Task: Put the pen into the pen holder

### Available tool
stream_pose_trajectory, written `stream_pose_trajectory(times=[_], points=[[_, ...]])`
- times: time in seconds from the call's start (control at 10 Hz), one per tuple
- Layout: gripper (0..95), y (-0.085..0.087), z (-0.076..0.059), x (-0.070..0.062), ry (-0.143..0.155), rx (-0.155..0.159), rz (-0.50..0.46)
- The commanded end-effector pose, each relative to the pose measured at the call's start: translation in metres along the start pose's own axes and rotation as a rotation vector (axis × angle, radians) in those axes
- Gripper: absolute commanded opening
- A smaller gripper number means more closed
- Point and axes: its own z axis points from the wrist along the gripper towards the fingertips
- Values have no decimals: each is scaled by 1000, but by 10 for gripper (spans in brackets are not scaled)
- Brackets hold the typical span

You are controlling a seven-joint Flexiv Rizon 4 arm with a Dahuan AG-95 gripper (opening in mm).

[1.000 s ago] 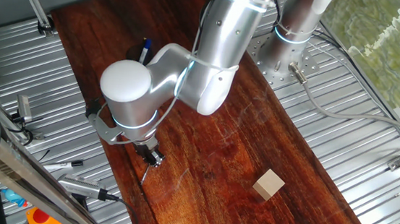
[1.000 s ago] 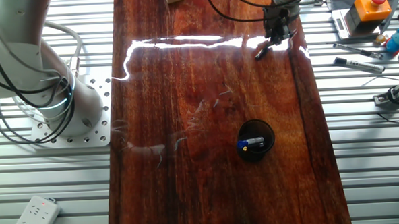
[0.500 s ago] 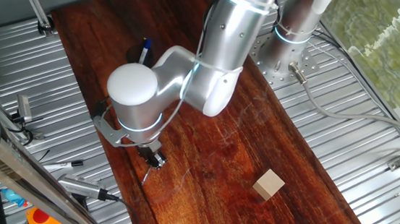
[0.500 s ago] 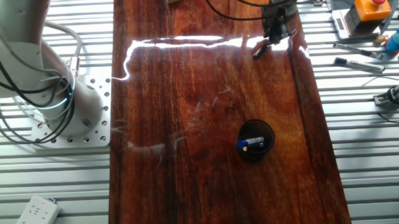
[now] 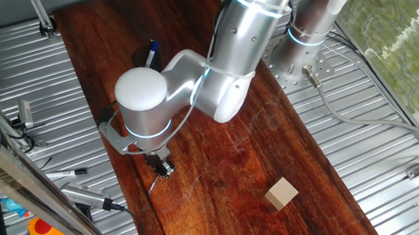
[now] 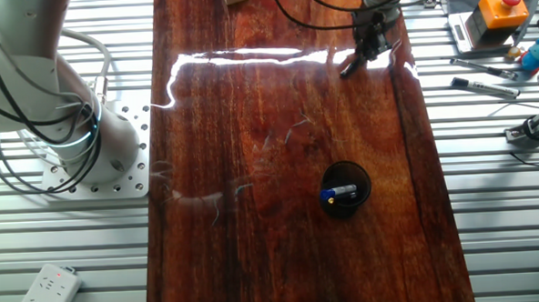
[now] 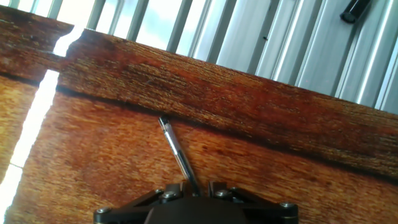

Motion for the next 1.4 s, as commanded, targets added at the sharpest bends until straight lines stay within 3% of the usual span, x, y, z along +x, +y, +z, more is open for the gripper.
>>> stream_pose_trajectory(times=[0.1, 0.3, 0.4, 0.5, 0.8, 1.0, 1.2, 1.4], points=[[190, -2, 1, 5, -3, 1, -3], [190, -3, -4, 10, 4, 4, -6], [190, -3, -2, 14, -10, 4, 8], [0, -3, -2, 14, -13, 14, 9], [0, -3, -2, 13, -8, 14, 8], [0, -3, -7, 12, 20, 5, 14], [0, -4, -21, 11, 59, -14, 22], [0, -15, -51, 12, 117, -36, 2]])
